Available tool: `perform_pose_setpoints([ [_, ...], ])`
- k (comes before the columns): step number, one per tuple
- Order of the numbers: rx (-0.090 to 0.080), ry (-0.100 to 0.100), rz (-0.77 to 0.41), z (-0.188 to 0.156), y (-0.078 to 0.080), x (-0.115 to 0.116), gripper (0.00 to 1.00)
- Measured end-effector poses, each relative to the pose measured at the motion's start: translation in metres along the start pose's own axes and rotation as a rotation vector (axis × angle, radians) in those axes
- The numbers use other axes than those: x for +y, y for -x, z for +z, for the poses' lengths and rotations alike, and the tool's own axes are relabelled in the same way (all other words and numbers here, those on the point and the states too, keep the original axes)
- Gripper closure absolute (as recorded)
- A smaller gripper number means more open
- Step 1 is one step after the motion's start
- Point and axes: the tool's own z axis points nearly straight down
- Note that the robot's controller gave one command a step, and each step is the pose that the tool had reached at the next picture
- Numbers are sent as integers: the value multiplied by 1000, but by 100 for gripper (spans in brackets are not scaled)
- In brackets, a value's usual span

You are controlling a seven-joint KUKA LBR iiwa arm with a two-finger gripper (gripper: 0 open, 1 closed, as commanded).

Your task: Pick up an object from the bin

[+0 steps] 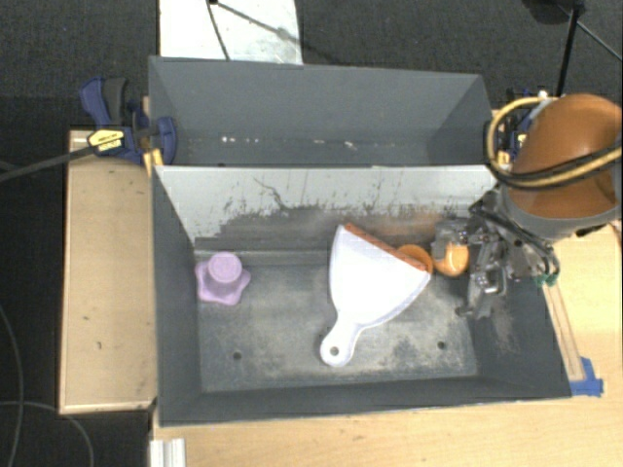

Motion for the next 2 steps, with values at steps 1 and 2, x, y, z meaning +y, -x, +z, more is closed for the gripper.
perform_pose_setpoints([
  [1,0,5,-114,24,11,22,0],
  [2,4,4,169,20,1,26,0],
])
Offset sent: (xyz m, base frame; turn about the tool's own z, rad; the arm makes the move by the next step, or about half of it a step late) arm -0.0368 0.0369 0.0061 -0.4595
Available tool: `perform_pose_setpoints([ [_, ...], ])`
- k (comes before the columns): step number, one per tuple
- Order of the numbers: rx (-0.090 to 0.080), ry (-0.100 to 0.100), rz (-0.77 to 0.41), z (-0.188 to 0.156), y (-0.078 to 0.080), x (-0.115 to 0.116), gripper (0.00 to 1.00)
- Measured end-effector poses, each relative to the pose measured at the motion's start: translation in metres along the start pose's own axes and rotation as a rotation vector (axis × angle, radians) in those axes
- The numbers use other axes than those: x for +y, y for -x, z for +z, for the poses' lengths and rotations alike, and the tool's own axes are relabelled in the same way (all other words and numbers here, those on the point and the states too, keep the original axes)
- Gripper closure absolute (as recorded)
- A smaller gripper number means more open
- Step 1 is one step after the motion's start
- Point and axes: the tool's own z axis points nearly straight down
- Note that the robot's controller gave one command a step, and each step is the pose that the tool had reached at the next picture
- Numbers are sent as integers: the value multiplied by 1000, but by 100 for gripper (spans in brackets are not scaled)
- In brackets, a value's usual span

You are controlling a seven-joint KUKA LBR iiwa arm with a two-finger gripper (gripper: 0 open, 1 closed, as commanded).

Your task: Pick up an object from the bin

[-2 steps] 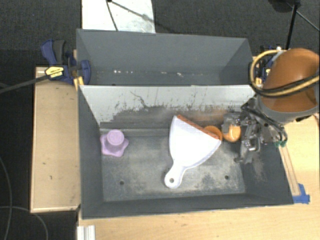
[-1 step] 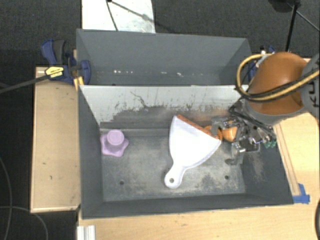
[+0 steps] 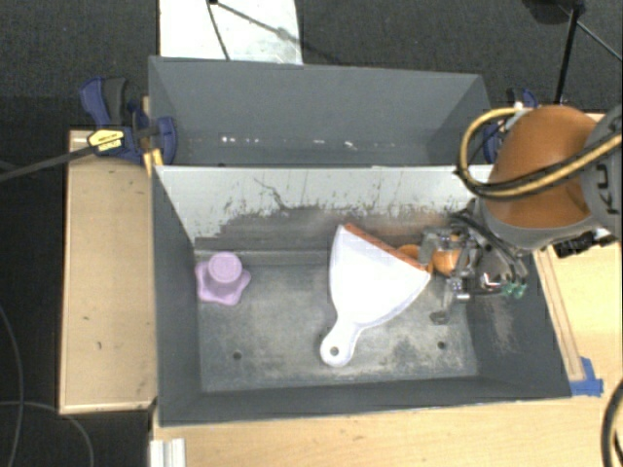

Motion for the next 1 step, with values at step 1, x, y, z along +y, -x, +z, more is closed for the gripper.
perform_pose_setpoints([
  [1,-3,-2,-74,-2,-4,9,0],
])
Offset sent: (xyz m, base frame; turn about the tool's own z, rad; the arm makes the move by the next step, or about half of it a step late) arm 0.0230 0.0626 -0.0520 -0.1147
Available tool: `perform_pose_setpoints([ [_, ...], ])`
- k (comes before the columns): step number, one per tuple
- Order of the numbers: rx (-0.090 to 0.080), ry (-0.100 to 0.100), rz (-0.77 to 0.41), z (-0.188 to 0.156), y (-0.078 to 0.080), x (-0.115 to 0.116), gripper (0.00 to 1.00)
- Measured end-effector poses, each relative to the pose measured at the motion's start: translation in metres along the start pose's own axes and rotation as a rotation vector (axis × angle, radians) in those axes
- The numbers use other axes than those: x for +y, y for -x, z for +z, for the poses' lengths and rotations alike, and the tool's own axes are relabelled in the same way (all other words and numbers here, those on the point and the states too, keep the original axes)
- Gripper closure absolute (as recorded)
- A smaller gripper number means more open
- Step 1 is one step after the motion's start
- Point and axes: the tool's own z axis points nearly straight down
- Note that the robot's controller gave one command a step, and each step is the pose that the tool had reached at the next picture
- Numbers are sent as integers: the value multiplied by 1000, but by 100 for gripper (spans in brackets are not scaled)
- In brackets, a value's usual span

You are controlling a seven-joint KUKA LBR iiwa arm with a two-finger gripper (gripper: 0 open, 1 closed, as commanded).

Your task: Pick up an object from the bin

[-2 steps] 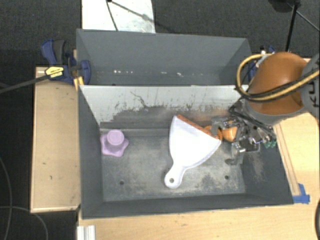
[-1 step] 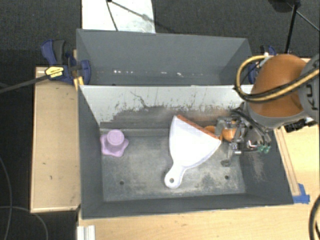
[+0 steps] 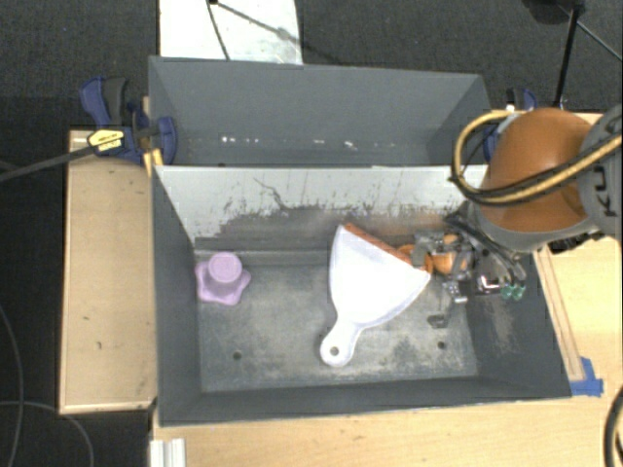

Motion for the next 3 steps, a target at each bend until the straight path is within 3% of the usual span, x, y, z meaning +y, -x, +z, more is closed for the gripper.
perform_pose_setpoints([
  [1,2,2,-257,21,12,20,0],
  [2,-2,2,-255,26,21,27,0],
  [3,-2,2,-471,46,17,22,0],
])
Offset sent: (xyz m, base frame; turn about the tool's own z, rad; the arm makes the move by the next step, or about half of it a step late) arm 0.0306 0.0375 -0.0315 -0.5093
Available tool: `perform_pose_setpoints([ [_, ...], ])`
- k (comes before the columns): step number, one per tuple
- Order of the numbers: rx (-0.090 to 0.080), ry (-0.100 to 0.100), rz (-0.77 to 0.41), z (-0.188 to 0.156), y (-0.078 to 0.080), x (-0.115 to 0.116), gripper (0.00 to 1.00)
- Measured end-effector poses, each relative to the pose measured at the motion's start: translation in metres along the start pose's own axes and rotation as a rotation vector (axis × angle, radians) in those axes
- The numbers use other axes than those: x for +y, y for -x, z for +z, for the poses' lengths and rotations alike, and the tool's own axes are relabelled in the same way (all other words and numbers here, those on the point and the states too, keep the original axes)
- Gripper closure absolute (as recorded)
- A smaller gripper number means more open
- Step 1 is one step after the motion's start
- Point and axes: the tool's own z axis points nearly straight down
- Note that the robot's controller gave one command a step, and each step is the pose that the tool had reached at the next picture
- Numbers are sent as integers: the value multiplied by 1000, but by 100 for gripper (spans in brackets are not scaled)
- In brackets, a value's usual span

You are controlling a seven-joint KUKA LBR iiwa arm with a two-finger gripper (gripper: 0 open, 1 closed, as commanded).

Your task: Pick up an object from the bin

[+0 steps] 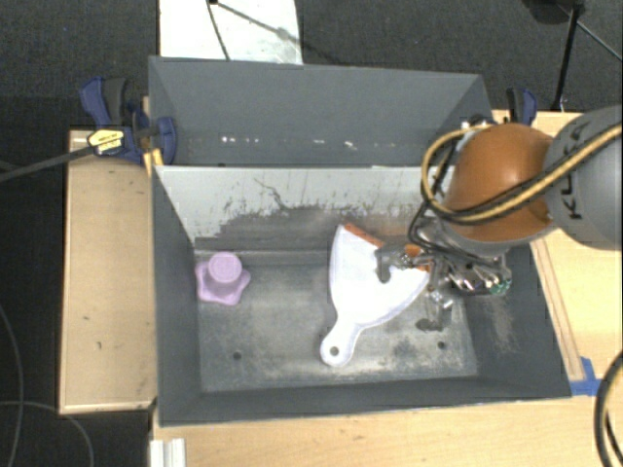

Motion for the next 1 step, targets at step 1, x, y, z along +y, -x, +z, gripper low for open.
perform_pose_setpoints([
  [1,3,2,99,11,-2,1,0],
])
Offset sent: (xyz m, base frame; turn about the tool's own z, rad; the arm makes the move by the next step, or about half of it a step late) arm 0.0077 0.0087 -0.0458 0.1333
